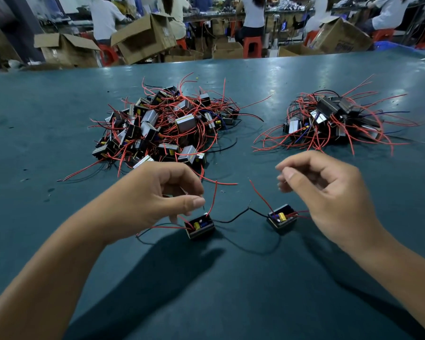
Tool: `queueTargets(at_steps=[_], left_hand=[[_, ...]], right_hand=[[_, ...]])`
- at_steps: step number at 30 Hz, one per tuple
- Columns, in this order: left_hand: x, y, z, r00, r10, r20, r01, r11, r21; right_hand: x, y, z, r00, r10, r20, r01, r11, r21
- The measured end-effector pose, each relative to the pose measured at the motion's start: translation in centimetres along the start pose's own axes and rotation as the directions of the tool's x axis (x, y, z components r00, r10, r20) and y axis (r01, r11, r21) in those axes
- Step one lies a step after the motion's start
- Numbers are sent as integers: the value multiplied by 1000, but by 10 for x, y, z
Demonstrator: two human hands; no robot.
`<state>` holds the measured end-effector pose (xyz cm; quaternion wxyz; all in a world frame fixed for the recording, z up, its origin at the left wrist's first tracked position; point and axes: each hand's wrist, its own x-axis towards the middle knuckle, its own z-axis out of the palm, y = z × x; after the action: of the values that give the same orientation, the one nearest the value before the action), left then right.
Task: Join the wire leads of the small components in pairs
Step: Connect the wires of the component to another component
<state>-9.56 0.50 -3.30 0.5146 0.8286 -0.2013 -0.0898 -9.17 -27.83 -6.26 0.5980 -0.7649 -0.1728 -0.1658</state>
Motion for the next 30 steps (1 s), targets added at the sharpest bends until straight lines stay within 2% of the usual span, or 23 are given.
queueTargets(at_steps=[2, 4, 7, 10, 12, 17, 30], left_hand=[[3, -4, 7, 999, -51, -5, 51, 999, 0], [7, -8, 17, 996, -91, -4, 91, 996, -23], [11, -11, 29, 996, -83, -30, 82, 996, -31], [14, -12, 40, 997, -55, -48, 54, 998, -30], [14, -13, 45, 998, -46, -41, 45, 998, -36], [15, -14, 52, 1000, -3, -22, 3, 1000, 8], [15, -12, 58, 998, -29, -63, 30, 999, 13]], right_hand=[[2, 0, 1, 998, 58, -1, -58, 995, 81], [1, 0, 2, 993, 96, 70, -102, 991, 88], [-2, 0, 5, 967, 152, 202, -161, 987, 28], [-5, 3, 11, 953, 167, 253, -146, 984, -100], [-7, 4, 14, 953, 157, 259, -125, 983, -137], [-11, 6, 20, 947, 177, 268, -161, 983, -83], [-17, 5, 28, 963, 134, 234, -137, 991, -4]])
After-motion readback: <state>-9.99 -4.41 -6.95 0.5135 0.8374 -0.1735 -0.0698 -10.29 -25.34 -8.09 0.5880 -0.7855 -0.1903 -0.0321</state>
